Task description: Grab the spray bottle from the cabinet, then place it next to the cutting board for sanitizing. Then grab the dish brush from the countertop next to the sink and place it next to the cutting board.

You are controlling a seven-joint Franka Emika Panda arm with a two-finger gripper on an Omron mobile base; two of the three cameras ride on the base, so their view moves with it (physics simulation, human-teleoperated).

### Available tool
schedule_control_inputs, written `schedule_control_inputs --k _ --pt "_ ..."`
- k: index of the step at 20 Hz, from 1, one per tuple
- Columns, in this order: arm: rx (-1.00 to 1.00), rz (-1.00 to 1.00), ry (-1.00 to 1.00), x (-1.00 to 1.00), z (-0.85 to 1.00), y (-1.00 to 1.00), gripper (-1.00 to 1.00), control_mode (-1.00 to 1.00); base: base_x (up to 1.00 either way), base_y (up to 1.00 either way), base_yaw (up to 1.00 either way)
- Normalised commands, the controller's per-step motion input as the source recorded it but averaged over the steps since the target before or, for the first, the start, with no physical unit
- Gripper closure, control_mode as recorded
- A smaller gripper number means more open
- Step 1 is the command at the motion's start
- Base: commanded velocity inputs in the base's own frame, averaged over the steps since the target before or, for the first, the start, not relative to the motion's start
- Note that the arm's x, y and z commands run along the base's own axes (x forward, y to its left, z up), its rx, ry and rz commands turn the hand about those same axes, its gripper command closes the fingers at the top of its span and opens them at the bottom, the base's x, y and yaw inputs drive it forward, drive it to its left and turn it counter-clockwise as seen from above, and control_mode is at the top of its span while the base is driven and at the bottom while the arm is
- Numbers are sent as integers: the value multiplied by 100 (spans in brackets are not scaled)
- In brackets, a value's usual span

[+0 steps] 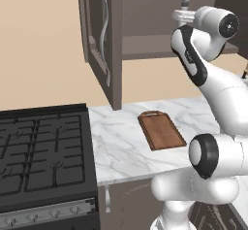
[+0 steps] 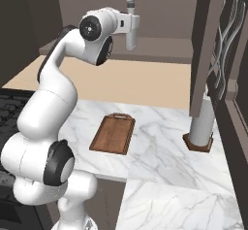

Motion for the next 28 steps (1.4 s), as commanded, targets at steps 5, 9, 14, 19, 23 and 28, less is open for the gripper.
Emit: schedule_control_inputs --k 5,9,14,19,23,28 --pt "0 0 5 34 0 -10 -100 -100 0 0 0" --pt "0 0 3 37 0 -2 -100 -100 0 0 0" --pt "0 0 0 30 0 0 -100 -100 0 0 0" --pt "0 0 0 23 -2 -7 -100 -100 0 0 0" --pt "0 0 0 19 -13 -27 -100 -100 0 0 0" --pt "0 0 0 20 -9 -1 -100 -100 0 0 0"
